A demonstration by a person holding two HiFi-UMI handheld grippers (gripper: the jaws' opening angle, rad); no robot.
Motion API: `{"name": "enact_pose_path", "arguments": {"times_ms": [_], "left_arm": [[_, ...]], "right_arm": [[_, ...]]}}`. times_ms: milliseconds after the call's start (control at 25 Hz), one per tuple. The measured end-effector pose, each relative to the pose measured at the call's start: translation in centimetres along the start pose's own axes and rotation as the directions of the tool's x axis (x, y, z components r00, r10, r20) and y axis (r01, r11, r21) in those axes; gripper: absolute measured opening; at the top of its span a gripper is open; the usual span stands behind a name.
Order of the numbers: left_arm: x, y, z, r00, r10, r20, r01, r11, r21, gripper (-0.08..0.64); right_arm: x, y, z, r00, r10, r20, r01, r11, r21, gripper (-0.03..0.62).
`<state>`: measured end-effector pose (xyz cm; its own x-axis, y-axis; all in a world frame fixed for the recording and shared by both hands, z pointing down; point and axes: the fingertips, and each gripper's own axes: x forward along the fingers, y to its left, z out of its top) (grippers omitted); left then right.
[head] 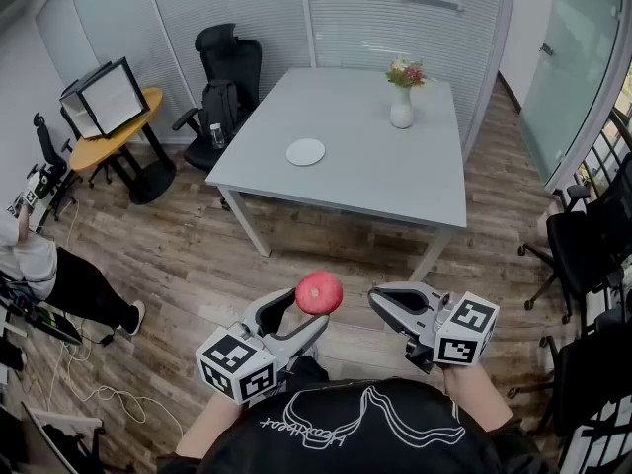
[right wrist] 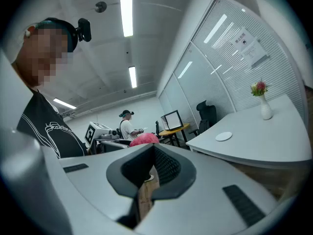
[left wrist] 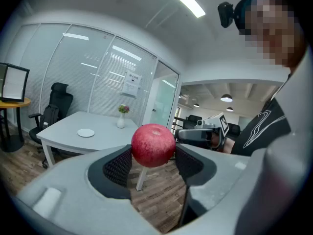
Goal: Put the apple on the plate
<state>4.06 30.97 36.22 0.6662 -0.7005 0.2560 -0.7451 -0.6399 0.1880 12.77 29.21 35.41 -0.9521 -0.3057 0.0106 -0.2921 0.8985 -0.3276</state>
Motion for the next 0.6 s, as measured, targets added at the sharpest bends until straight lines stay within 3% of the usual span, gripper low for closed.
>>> {"name": "enact_pose_path", "arguments": {"times_ms": [600], "left_arm": [[-0.7, -1.0, 0.4, 1.0, 0.017, 0.016, -0.017, 1.0, -0.01, 0.285]], "right_arm": [[0.1, 0.8, 0.2, 0.999, 0.03, -0.022, -0.03, 1.0, 0.008, 0.009]]}}
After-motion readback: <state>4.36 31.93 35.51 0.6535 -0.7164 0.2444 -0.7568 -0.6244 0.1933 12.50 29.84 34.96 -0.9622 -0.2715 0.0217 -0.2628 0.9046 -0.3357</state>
